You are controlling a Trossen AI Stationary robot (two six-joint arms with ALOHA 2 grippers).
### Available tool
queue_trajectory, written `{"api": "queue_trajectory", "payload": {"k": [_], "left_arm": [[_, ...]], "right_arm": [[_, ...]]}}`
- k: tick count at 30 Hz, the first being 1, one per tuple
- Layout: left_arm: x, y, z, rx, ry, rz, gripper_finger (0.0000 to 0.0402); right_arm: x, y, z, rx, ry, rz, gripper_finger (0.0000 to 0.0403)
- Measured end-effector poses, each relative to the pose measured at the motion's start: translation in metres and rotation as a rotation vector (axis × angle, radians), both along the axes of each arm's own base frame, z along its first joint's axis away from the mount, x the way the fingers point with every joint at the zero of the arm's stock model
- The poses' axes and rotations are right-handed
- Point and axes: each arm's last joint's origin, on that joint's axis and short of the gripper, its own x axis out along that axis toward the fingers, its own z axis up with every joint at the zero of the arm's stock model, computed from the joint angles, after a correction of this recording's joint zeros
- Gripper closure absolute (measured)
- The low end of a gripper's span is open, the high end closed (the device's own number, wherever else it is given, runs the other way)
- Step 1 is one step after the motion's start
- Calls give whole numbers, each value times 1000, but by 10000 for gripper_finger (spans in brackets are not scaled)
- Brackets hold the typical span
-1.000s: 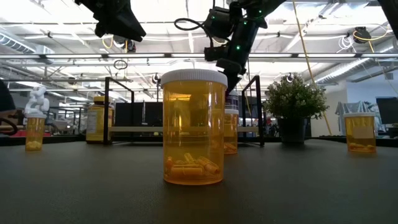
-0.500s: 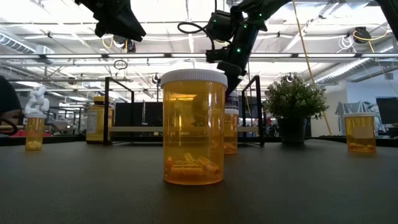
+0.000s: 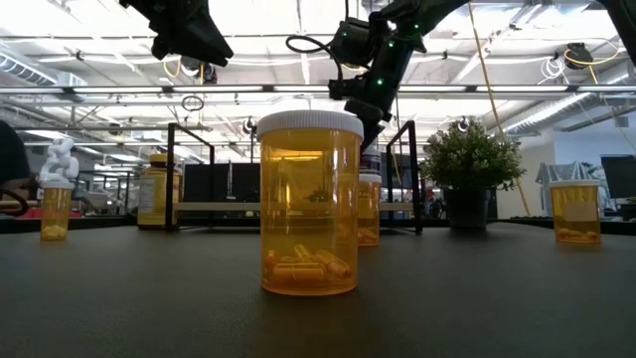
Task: Pick and place medicine bottles onto shelf by color
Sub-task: Put the top white pill bottle on the shelf aligned with the other green pill bottles, then put the white pill bottle on the shelf aligned with the other white pill bottles
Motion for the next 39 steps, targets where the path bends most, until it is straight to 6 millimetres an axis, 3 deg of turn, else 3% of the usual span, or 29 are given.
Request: {"api": "queue_trajectory", "payload": {"k": [8,12,17,30,34,39], "left_arm": [[0,0,0,-11,-7,7,279],[0,-1,0,-33,-19,14,279],[0,-9,1,-95,-62,16,279],[4,-44,10,-185,-195,-89,280],[4,-61,16,-178,-269,-131,280],[-2,-73,30,-134,-223,-145,280]], "right_arm": [[0,-1,0,7,-5,-10,392],[2,9,3,60,-41,4,389],[0,29,23,58,-106,23,368],[-32,105,97,186,-359,134,266],[-39,135,110,204,-404,216,241],[-38,172,114,224,-432,341,216]]}}
